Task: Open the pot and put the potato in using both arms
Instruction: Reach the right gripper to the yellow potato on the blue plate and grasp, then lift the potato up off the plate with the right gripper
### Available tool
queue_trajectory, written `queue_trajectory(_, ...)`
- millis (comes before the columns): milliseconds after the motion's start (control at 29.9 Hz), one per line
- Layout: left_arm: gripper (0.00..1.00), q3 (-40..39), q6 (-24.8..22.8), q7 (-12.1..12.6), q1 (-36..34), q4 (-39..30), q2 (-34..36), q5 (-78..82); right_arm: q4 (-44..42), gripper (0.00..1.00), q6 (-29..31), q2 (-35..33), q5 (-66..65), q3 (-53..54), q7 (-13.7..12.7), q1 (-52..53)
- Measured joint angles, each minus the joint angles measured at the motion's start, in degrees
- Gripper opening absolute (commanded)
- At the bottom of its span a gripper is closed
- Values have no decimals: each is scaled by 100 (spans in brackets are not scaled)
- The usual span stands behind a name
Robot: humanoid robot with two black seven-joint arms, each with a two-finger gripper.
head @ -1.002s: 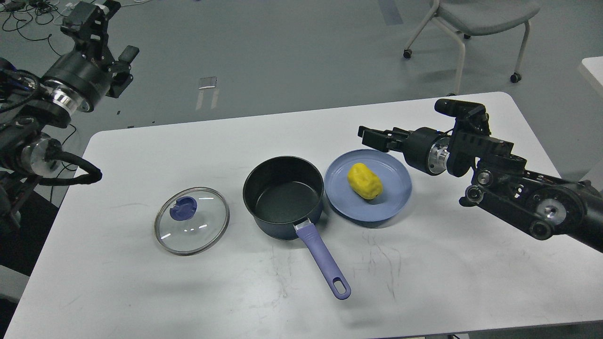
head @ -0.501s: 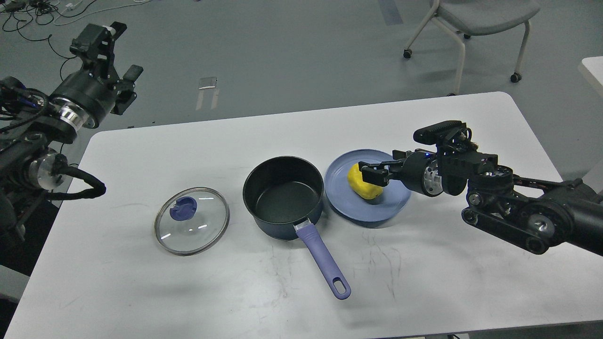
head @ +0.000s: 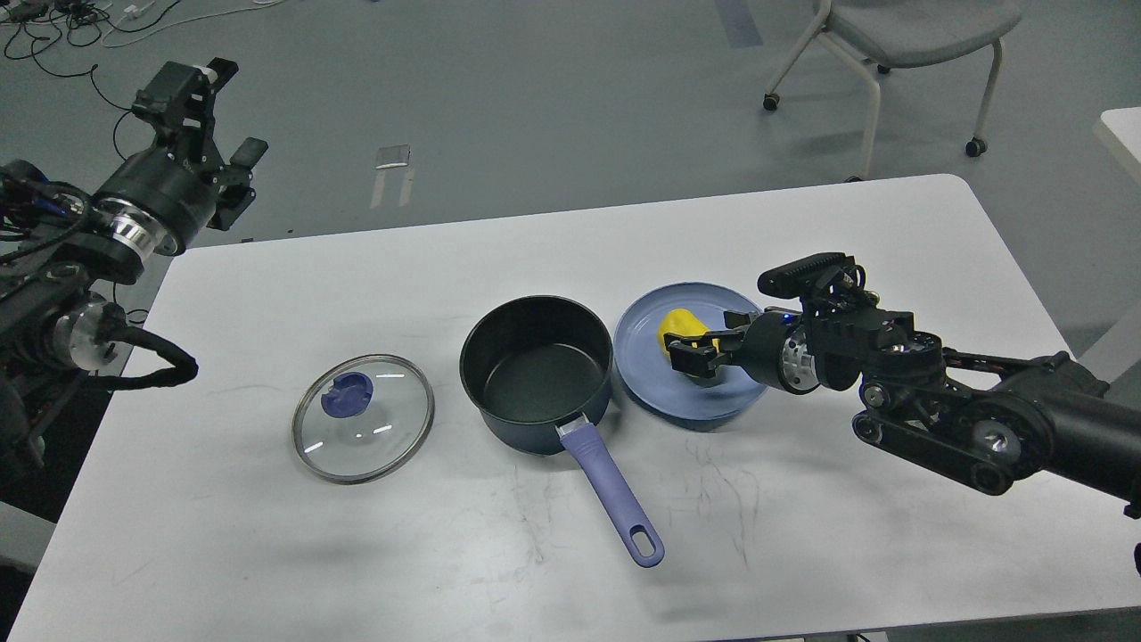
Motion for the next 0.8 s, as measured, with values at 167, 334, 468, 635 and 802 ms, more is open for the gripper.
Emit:
queue_trajectory(167, 98, 1, 4, 6, 6, 88, -29, 1, 0, 84, 1, 22, 0, -56, 11, 6)
queue_trajectory(334, 98, 8, 6, 8, 15, 151, -31, 1, 6, 84, 1, 24, 0, -106, 11, 10)
queue_trajectory(468, 98, 9, 6, 9, 39, 235, -30, 1, 8, 84, 1, 18, -7, -156, 11, 46)
queue_trajectory(635, 98, 11, 6, 9, 107, 256, -30, 0, 8, 84, 6, 16, -9, -206, 9, 124)
queue_trajectory(802, 98, 13, 6, 9, 128, 257, -31, -4, 9, 85, 6, 16, -9, -211, 9, 170)
